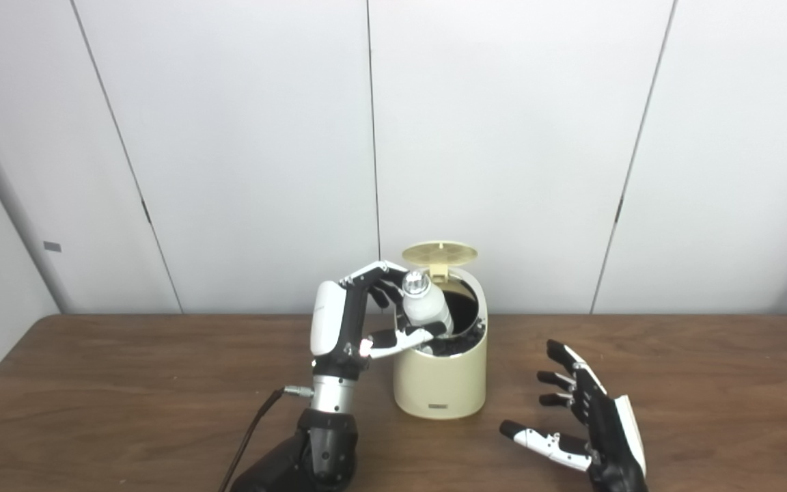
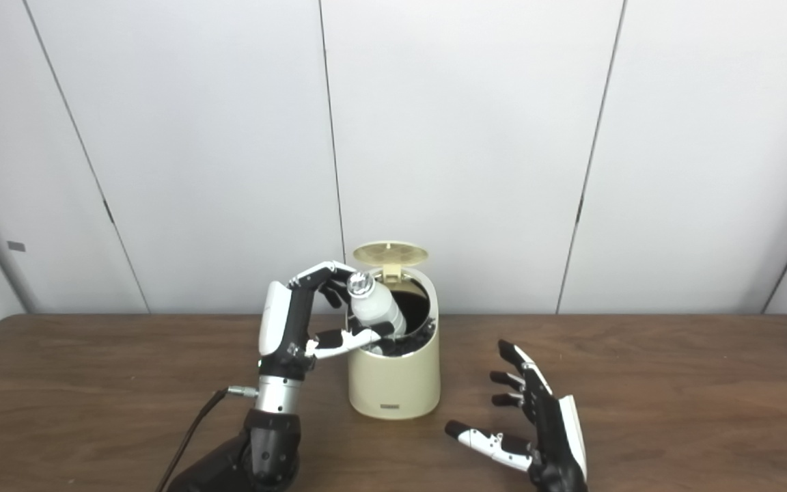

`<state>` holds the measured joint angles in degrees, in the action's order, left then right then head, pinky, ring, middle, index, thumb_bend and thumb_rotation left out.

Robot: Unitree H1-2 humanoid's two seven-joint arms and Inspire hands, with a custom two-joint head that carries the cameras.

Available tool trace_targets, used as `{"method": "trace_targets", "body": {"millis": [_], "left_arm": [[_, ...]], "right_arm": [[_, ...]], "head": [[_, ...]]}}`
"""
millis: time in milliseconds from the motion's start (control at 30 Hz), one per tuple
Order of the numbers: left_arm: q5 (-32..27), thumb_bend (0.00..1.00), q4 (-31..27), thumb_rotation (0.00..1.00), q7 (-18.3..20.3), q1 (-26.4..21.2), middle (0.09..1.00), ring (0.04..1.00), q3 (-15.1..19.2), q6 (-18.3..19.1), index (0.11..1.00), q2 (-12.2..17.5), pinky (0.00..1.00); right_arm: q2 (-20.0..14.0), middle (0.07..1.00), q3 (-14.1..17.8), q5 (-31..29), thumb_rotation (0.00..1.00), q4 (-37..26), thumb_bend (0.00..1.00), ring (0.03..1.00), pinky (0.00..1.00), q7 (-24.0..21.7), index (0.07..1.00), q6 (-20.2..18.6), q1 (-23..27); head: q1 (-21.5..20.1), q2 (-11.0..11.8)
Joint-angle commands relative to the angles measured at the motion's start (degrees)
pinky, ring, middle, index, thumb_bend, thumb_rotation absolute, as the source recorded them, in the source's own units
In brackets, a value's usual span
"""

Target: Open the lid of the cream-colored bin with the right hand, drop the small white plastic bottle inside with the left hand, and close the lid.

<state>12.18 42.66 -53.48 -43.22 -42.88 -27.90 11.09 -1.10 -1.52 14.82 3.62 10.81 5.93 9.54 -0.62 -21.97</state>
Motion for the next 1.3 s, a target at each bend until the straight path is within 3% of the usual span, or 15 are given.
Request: {"method": "trace_targets", "body": {"millis": [0,33,67,167,767,867,933,1067,1267], "left_arm": [[-0.41,0.51,0.59,0.0,3.47,0.04,0.496,0.508,0.53,0.97,0.508,0.42,0.48],[-1.24,0.69,0.06,0.0,4.6,0.38,0.577,0.551,1.24,0.97,0.598,0.32,0.5],[-1.72,0.8,-0.3,0.0,5.45,0.63,0.637,0.58,1.87,0.97,0.669,0.21,0.52],[-2.48,0.86,-1.61,0.01,7.62,1.32,0.683,0.609,3.58,0.97,0.731,0.05,0.54],[-2.13,0.89,-7.3,0.06,11.26,3.53,0.67,0.606,8.53,0.97,0.744,-0.27,0.54],[-2.59,0.85,-9.99,0.07,12.6,4.81,0.666,0.602,10.0,0.98,0.736,-0.13,0.54],[-3.39,0.77,-12.57,0.09,14.38,6.11,0.654,0.589,11.55,0.98,0.714,0.06,0.52],[-11.82,0.66,-19.12,0.1,27.65,10.04,0.662,0.6,18.2,0.98,0.686,-0.23,0.5],[-21.29,0.73,-25.38,0.11,47.57,15.24,0.77,0.699,29.94,0.98,0.78,0.2,0.57]], "right_arm": [[0.32,0.872,0.13,0.12,0.16,-2.31,0.71,0.754,0.61,0.46,0.848,1.99,1.56],[0.26,0.872,0.14,0.2,0.16,-2.22,0.71,0.754,0.61,0.5,0.848,2.02,1.58],[0.22,0.872,0.14,0.26,0.16,-2.16,0.71,0.754,0.61,0.52,0.851,2.05,1.6],[0.12,0.873,0.18,0.25,0.15,-1.84,0.71,0.755,0.61,0.56,0.851,2.34,1.66],[-0.09,0.872,0.01,-0.15,0.12,-2.0,0.71,0.754,0.62,-0.14,0.851,1.89,1.48],[-0.2,0.87,0.06,0.0,0.12,-1.92,0.7,0.757,0.61,-0.02,0.85,2.09,1.46],[-0.35,0.87,0.08,0.09,0.13,-1.93,0.7,0.754,0.61,-0.07,0.847,1.95,1.48],[-0.69,0.869,0.11,0.04,0.13,-1.55,0.71,0.748,0.6,-0.12,0.847,2.23,1.54],[-1.18,0.867,0.24,-0.71,0.11,-1.14,0.71,0.747,0.6,-0.68,0.847,1.71,1.54]], "head": [[-0.01,0.06],[0.1,0.03],[0.1,0.03],[0.28,-0.05],[0.86,-0.36],[1.06,-0.41],[1.26,-0.36],[1.57,-0.23],[2.19,-0.19]]}}
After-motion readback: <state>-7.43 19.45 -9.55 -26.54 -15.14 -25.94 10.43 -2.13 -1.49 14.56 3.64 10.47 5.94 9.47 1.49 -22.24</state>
